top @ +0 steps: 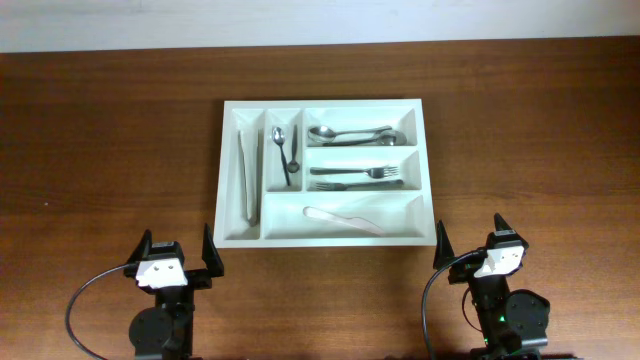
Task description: Pack container
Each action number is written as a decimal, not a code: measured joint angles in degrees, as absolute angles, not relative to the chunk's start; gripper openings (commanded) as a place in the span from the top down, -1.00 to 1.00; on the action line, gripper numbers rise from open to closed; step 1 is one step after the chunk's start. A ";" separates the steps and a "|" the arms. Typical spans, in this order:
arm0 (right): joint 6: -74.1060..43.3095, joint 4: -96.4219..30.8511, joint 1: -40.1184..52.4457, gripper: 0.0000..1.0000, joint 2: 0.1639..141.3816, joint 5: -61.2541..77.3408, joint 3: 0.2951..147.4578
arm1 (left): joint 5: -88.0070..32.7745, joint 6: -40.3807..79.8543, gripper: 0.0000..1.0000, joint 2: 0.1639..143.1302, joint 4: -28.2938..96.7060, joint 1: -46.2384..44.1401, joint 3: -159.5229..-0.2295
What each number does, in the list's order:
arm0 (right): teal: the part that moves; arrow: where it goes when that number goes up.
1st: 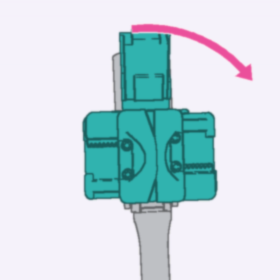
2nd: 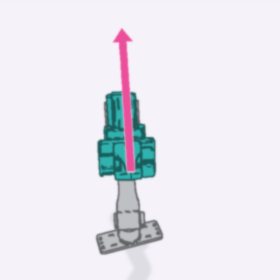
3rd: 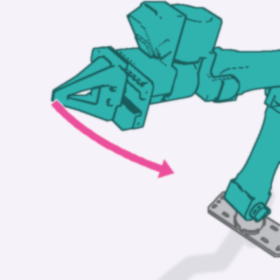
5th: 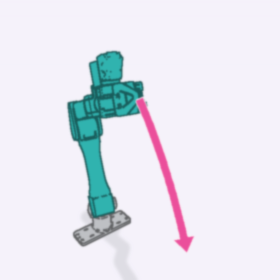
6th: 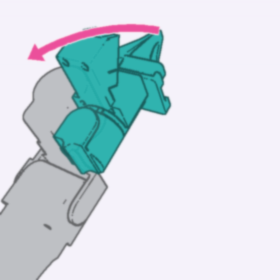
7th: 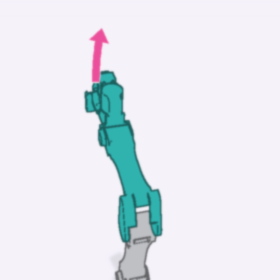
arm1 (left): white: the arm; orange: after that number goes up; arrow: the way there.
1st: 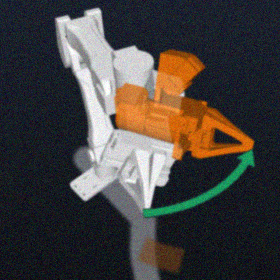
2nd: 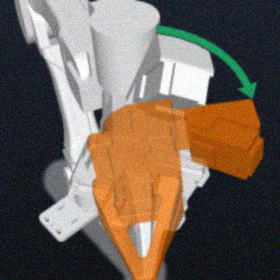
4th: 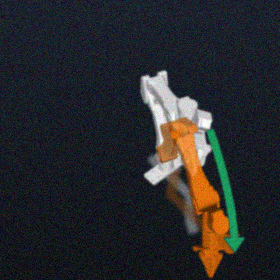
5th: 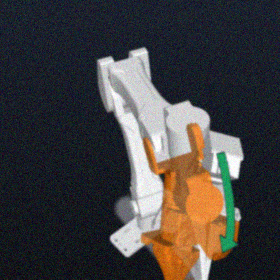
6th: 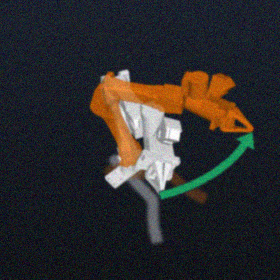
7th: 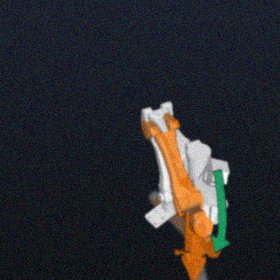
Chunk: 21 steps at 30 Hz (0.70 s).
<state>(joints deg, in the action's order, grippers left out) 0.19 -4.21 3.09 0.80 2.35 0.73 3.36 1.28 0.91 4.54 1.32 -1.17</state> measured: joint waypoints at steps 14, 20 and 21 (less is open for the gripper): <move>0.19 -4.23 3.09 -0.98 0.80 2.35 0.73 | 3.36 1.28 -0.99 0.91 4.54 1.32 -1.17; 0.21 -4.21 3.09 -0.97 0.80 2.35 0.73 | 3.36 1.28 -0.98 0.91 4.54 1.32 -1.17; 0.19 -4.21 3.09 -0.98 0.80 2.35 0.73 | 3.36 1.28 -0.99 0.91 4.54 1.32 -1.17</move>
<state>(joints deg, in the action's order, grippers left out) 0.19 -4.21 3.09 0.80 2.35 0.73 3.36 1.28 0.91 4.54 1.32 -1.17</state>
